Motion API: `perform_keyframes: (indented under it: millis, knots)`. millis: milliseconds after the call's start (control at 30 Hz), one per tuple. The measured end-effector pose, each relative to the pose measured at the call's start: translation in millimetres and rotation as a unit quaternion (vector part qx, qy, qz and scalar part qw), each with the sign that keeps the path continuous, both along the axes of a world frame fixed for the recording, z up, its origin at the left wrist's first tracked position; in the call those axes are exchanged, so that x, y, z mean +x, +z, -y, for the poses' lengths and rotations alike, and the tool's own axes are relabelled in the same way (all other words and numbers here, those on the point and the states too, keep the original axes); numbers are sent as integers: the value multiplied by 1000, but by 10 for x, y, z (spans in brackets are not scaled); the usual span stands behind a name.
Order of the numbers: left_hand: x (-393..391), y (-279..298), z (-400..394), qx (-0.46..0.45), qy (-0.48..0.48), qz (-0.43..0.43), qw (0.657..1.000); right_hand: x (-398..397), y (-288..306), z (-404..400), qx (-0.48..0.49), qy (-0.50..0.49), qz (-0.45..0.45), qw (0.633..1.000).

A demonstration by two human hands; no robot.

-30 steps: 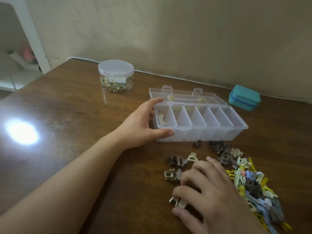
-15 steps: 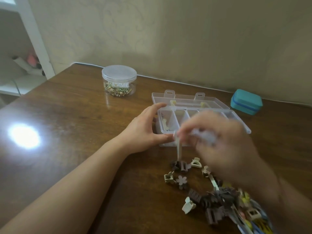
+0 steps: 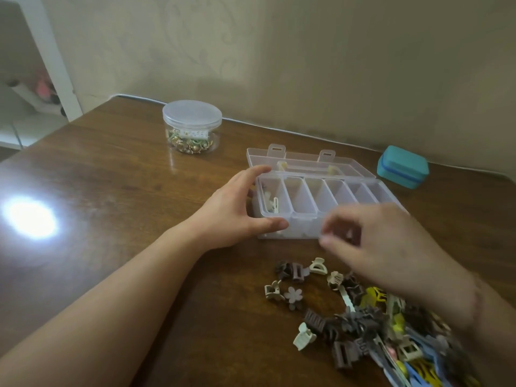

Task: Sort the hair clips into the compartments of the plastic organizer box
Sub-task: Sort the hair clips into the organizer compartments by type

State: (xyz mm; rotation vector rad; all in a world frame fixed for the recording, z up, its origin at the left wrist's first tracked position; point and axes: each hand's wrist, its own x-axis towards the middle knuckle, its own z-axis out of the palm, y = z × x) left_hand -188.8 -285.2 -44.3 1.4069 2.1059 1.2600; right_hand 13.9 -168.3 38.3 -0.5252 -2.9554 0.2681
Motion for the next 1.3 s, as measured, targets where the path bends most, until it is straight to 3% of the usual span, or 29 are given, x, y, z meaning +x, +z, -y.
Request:
perform_keyframes:
  millis: [100, 267, 467, 533, 667, 767, 933, 1033, 1167, 1300]
  knots:
    - [-2, 3, -3, -4, 1, -1, 1000, 295, -69, 65, 40, -39, 102, 993]
    - [6, 12, 7, -4, 0, -2, 1000, 381, -91, 129, 93, -72, 114, 986]
    - [14, 24, 9, -3, 1, -4, 1000, 298, -183, 162, 80, -68, 143, 984]
    - [11, 19, 12, -2, 0, -3, 1000, 291, -171, 85, 36, -91, 128, 987]
    - [-6, 9, 11, -7, -1, -1, 1000, 268, -18, -158, -205, -136, 13, 969]
    - [-14, -5, 3, -7, 0, -2, 1000, 163, 124, -274, -271, -119, -81, 952]
    - [-25, -8, 9, -3, -7, -2, 1000, -435, 265, -294, -321, -73, -229, 916]
    - [-20, -5, 22, 5, -10, -8, 1000, -797, 177, -244, -309, -59, -203, 927]
    - [-30, -20, 15, 6, -10, -9, 1000, -908, 3, -206, -255, -38, -103, 961]
    - [-38, -19, 6, 4, -2, -10, 1000, -643, 145, -246, -240, -15, -167, 956]
